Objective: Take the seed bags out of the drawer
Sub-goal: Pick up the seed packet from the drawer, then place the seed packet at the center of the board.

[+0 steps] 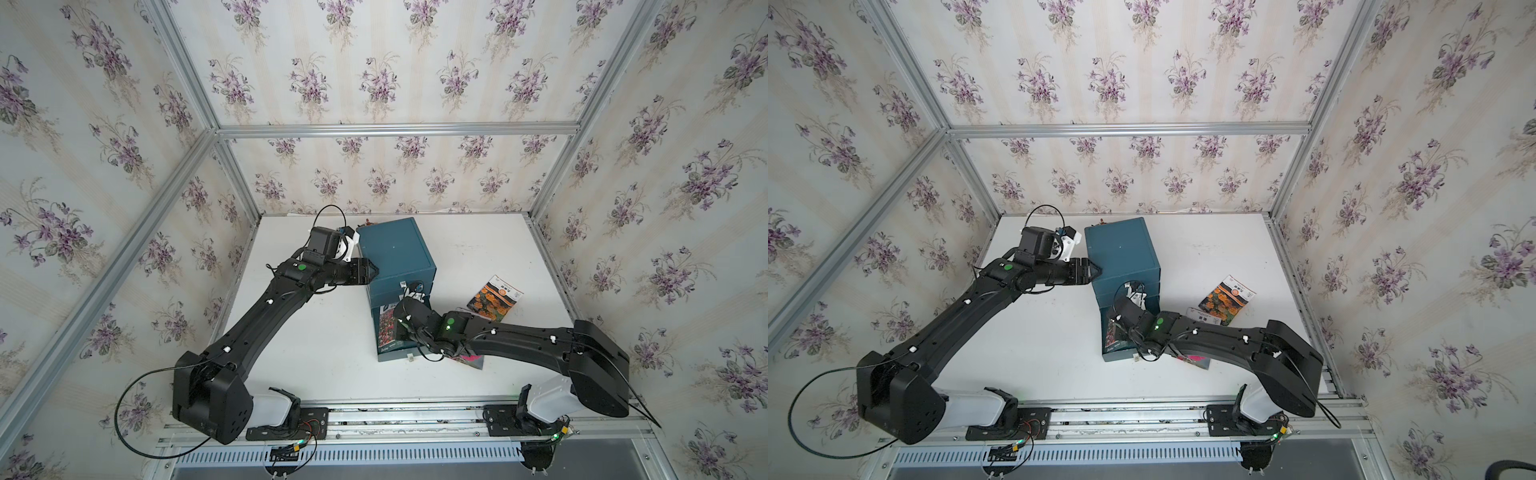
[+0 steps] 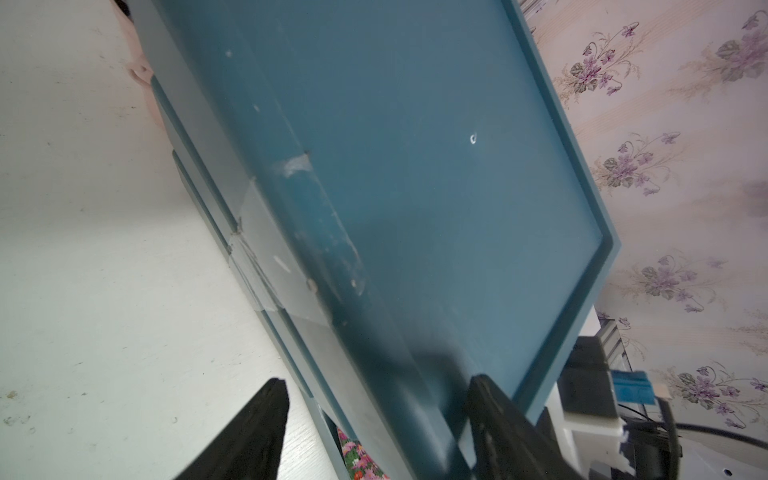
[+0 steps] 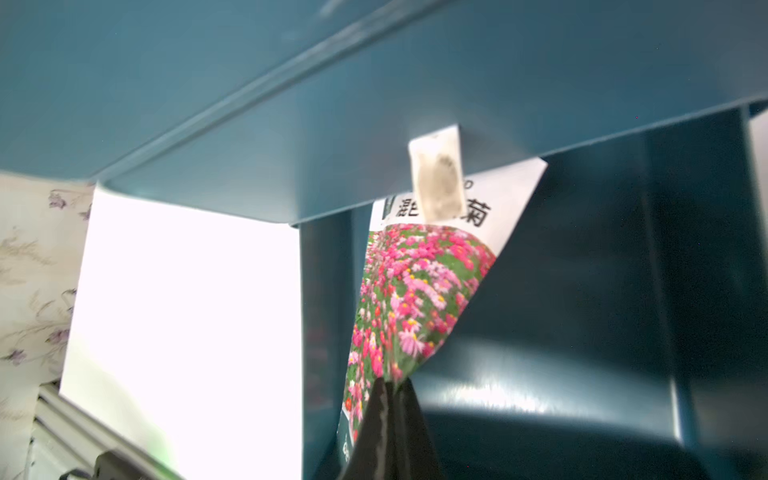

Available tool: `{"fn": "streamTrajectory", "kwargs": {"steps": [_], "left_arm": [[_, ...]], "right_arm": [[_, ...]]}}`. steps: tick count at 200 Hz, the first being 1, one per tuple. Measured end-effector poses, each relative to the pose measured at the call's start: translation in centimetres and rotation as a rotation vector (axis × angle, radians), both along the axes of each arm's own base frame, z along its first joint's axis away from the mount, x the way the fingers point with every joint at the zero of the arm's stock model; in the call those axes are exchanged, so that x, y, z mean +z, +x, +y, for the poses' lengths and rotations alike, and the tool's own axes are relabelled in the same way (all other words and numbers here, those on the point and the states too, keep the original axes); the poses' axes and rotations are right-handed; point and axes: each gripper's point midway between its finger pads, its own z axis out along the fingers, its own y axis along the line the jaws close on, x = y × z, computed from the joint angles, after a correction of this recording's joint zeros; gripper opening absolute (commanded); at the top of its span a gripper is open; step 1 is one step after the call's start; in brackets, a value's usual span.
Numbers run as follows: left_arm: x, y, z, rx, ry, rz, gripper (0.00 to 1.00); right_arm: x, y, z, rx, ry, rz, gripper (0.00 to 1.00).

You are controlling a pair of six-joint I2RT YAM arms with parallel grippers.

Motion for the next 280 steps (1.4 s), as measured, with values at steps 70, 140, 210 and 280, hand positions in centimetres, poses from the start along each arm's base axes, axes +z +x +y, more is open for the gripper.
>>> {"fn": "streamTrajectory", "kwargs": {"steps": [70,140,210,280], "left_arm": [[0.0,0.2,-0.1,-0.003,0.002,-0.004,0.71],[0.0,0.2,-0.1,-0.006,0.004,-0.009,0.71],[0.0,0.2,-0.1,-0.009,0.006,-0.010,0.71],[0.5,0.4,0.0,-0.003,0.021,0.014,0.77]], "right_arm": [[9.0,-2.1,-5.5,-0.080,0.102,-0.120,0.00],[7.2,1.1,-20.8,-0.497,-0.048,-0.113,0.00],[-3.5,3.6,-30.1,-0.757,-0.145,0.102,0.18],[2.1,3.4,-26.0,-0.582,-0.064,-0.044,1.00]]}}
